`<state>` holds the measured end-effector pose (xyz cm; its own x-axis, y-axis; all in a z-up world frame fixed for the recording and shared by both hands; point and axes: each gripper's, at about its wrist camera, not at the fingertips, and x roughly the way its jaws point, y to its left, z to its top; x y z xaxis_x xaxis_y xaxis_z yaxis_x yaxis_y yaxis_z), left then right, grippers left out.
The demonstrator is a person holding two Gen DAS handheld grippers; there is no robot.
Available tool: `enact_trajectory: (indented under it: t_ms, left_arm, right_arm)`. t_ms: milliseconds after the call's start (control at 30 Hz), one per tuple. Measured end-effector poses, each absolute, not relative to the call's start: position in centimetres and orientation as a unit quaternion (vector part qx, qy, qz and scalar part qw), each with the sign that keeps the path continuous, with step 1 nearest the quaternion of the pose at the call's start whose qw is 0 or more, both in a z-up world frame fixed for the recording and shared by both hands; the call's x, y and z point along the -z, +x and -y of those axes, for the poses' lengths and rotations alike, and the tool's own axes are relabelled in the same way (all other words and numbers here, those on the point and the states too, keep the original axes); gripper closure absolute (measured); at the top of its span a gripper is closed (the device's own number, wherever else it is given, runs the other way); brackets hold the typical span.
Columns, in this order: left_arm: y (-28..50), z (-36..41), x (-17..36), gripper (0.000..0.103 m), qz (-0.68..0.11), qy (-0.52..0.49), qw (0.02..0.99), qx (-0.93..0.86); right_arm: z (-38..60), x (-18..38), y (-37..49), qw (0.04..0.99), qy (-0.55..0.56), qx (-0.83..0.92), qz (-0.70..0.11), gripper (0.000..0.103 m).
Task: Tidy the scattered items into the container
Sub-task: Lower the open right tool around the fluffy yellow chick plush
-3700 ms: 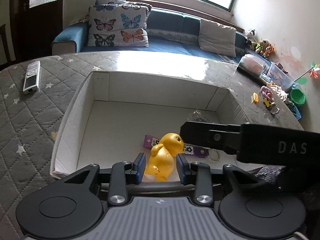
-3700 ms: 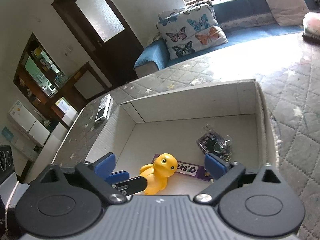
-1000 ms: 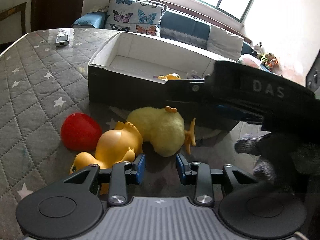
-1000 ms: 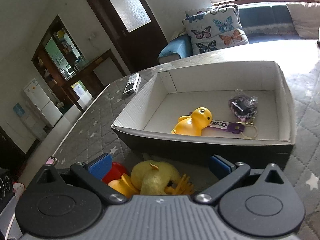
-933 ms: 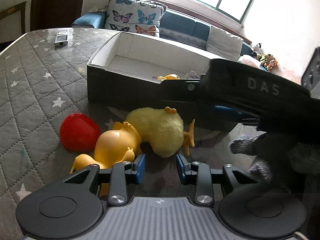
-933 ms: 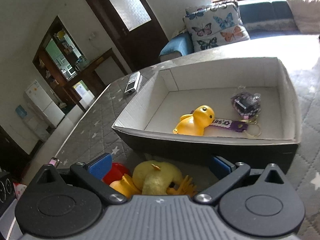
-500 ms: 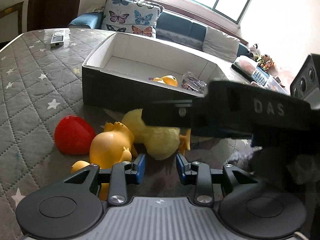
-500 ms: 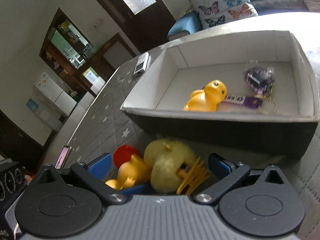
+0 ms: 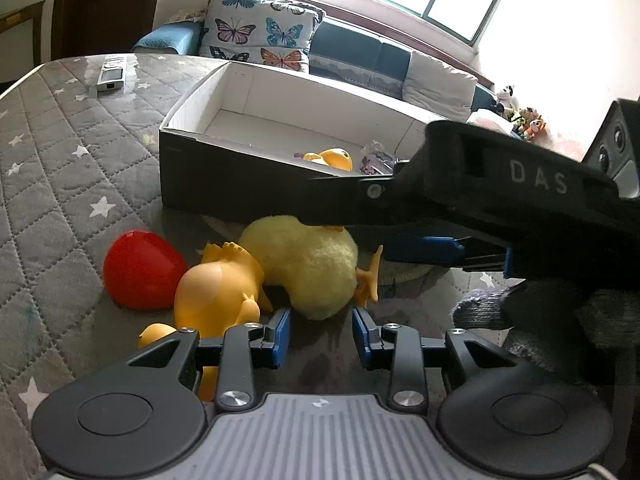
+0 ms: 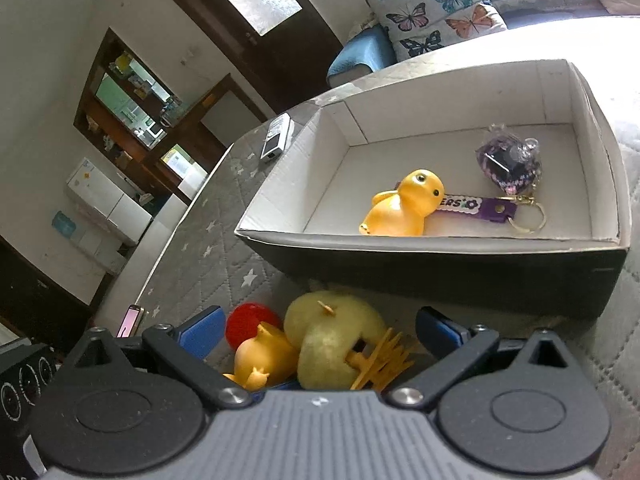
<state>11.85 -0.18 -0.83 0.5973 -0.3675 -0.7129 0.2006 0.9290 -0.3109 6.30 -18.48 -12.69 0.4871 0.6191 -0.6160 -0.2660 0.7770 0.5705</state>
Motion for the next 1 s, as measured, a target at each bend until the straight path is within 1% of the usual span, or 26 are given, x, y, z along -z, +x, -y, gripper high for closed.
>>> enact_trajectory:
  t_ms: [200, 367, 600, 900, 1000]
  left_arm:
    - [12.0, 0.3, 1.0, 0.067, -0.424, -0.102, 0.885, 0.162]
    - [12.1, 0.0, 1.0, 0.067, -0.425, -0.108, 0.883, 0.165]
    - [12.1, -0.2, 1.0, 0.067, -0.423, -0.107, 0.885, 0.164]
    - [11.3, -0.2, 0.8, 0.067, -0.429, -0.100, 0.879, 0.182]
    - [10.7, -0.1, 0.8, 0.067, -0.432, -0.093, 0.875, 0.200]
  right_arm:
    - [18.1, 12.8, 7.2, 0.831, 0.213, -0.281, -0.429, 0.001]
    - [17.9, 13.3, 7.7, 0.814, 0.209, -0.299, -0.451, 0.001]
    - [18.2, 13.6, 6.4, 0.797, 0.196, -0.318, -0.474, 0.001]
    - [19.4, 13.7, 4.3, 0.782, 0.232, -0.311, -0.489, 0.000]
    - [20.3, 13.6, 3.5, 0.770, 0.263, -0.303, -0.496, 0.000]
